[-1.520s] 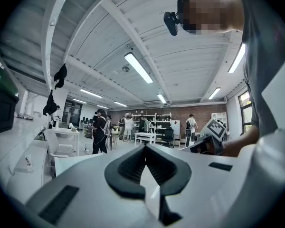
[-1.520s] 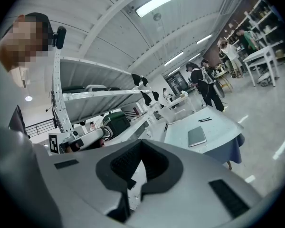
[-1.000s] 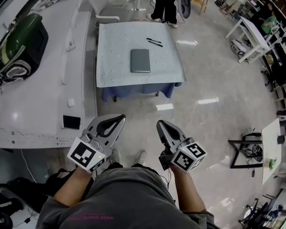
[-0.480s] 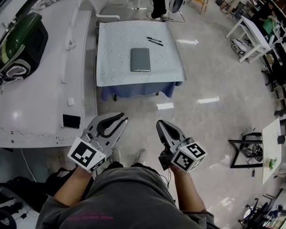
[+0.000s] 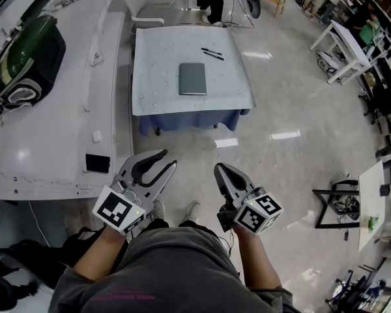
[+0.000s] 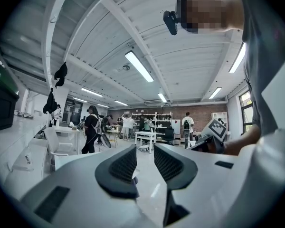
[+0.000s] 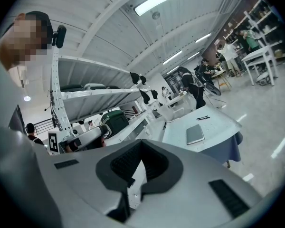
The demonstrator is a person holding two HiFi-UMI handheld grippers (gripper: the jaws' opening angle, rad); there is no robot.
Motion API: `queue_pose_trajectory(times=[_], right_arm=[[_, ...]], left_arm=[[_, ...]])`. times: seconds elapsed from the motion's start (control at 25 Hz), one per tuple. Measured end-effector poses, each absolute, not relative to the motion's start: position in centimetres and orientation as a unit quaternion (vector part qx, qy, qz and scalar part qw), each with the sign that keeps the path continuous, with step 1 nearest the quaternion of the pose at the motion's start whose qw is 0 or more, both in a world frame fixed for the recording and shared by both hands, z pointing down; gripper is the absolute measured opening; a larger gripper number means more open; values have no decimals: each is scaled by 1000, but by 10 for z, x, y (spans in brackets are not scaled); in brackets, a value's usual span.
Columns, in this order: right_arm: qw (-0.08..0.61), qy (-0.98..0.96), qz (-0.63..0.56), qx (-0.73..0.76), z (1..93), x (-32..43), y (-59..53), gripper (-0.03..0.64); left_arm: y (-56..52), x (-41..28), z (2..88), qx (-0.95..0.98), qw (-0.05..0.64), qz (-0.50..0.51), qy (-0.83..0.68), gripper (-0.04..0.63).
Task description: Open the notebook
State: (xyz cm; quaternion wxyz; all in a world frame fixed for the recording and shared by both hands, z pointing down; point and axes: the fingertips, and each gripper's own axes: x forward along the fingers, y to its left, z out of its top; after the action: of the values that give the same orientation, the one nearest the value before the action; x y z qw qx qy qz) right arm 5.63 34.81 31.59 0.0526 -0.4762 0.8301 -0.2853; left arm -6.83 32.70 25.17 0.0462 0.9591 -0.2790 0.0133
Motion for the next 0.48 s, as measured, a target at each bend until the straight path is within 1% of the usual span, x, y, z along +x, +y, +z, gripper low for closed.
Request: queue_pose_trajectory(times=[0.28, 0.48], right_arm=[[53, 828, -287, -479, 315, 57, 349, 2], [54, 830, -284, -477, 318, 58, 350, 2]], left_arm=[[327, -70, 252, 957, 45, 17, -286, 150], [327, -70, 253, 956, 44, 19, -290, 166]])
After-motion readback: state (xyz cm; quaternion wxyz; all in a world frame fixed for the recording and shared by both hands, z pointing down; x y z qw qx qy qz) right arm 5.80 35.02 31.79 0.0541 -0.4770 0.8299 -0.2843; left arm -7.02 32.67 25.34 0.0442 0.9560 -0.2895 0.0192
